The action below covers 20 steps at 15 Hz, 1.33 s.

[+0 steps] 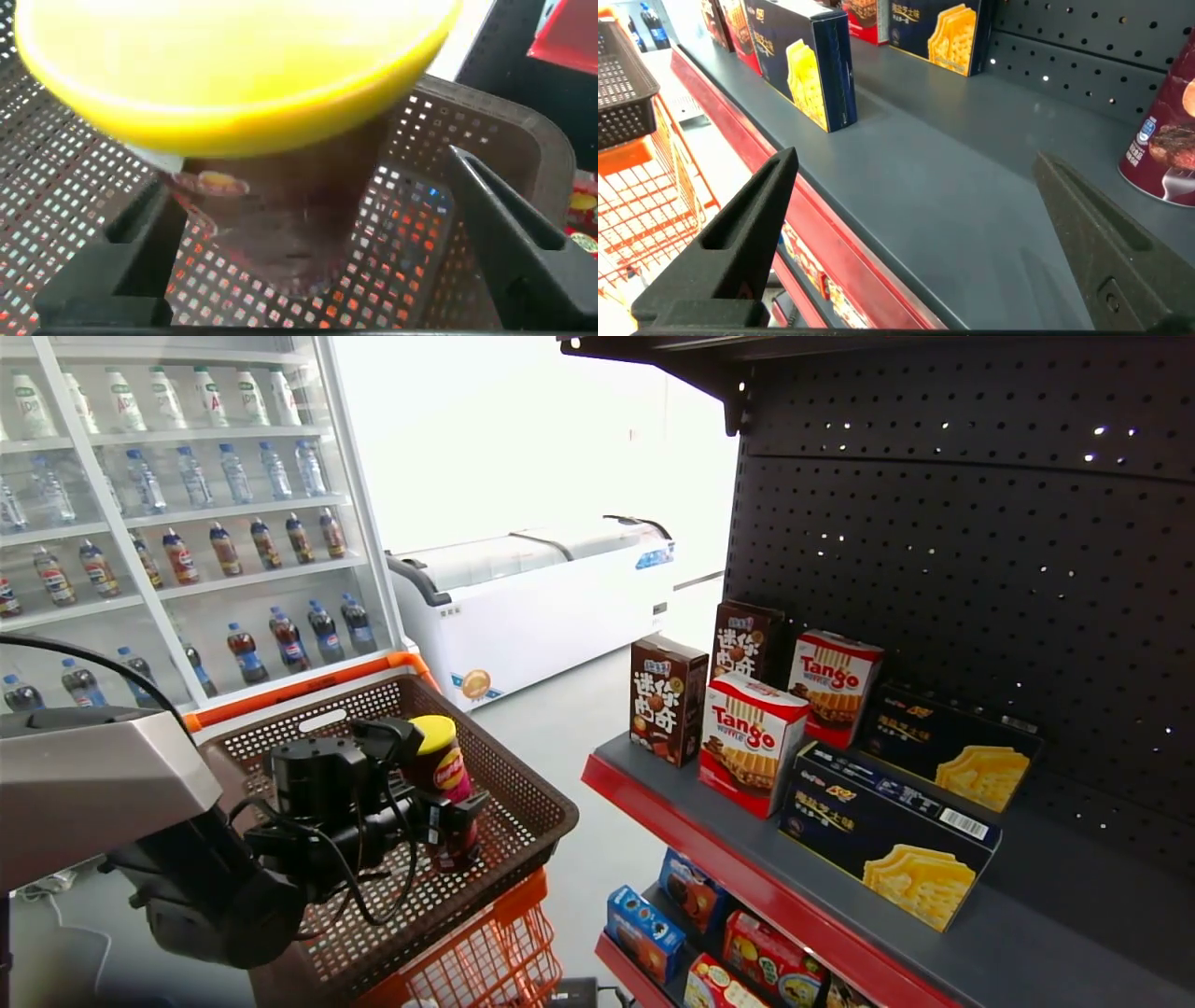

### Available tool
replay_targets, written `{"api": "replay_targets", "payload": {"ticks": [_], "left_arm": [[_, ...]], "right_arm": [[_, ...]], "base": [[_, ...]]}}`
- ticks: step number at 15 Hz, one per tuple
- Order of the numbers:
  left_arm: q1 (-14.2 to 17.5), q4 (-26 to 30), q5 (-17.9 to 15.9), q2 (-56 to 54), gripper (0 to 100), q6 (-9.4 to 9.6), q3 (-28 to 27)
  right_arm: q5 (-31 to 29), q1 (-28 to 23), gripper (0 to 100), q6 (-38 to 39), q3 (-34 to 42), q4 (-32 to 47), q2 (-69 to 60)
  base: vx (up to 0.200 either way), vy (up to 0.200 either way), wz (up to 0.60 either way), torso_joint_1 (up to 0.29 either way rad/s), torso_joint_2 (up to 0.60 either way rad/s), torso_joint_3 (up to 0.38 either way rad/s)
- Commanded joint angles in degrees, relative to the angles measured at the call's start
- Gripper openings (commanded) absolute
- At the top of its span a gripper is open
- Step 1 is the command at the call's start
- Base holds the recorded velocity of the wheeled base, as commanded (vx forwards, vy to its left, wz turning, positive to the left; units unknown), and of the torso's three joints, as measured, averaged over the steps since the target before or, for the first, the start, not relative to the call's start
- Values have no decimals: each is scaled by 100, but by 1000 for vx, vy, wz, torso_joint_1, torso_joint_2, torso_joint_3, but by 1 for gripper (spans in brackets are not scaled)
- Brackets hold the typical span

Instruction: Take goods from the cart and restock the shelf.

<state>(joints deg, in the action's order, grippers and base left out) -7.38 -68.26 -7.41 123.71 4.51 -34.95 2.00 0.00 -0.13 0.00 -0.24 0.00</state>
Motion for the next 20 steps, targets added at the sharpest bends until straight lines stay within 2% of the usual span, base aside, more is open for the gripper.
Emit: {"api": "replay_targets", "payload": {"ticks": [1, 7, 8, 9, 10, 11, 12, 13, 18, 20], "left_arm": [[-1, -135, 3, 329, 100, 6, -152], [-62, -258, 3, 610, 100, -3, -328], [-62, -329, 3, 628, 0, 6, -337], [-62, -329, 3, 628, 0, 6, -363], [-97, -285, 64, 619, 0, 217, -319], [-97, -285, 64, 619, 0, 217, -319], [-150, -144, 100, 619, 0, 481, -205], [-220, -162, 117, 602, 0, 542, -214], [-502, -39, 91, -84, 0, 498, -442], [-616, 612, 29, -532, 0, 498, -636]], "right_arm": [[2, 0, 100, -4, 0, -2, 0], [11, 0, 100, -4, 0, -2, 0], [11, 0, 100, 5, 0, -2, 0], [2, 0, 100, -4, 0, -2, 0], [11, 0, 100, -4, 0, -2, 0], [11, 0, 100, -4, 0, -2, 0], [2, 0, 100, -4, 0, -2, 0], [2, 0, 100, -4, 0, -2, 0], [2, 0, 100, -4, 0, -2, 0], [2, 0, 100, -4, 0, -2, 0]], "base": [[0, 0, 0, 0, 0, 0], [0, 0, 0, 0, 0, 0], [0, 0, 0, 0, 0, 0], [0, 0, 0, 0, 0, 0], [0, 0, 0, 0, 0, 0], [0, 0, 0, 0, 0, 0], [0, 0, 0, 0, 0, 0], [0, 0, 0, 0, 0, 0], [0, 0, 0, 0, 0, 0], [0, 0, 0, 0, 0, 0]]}}
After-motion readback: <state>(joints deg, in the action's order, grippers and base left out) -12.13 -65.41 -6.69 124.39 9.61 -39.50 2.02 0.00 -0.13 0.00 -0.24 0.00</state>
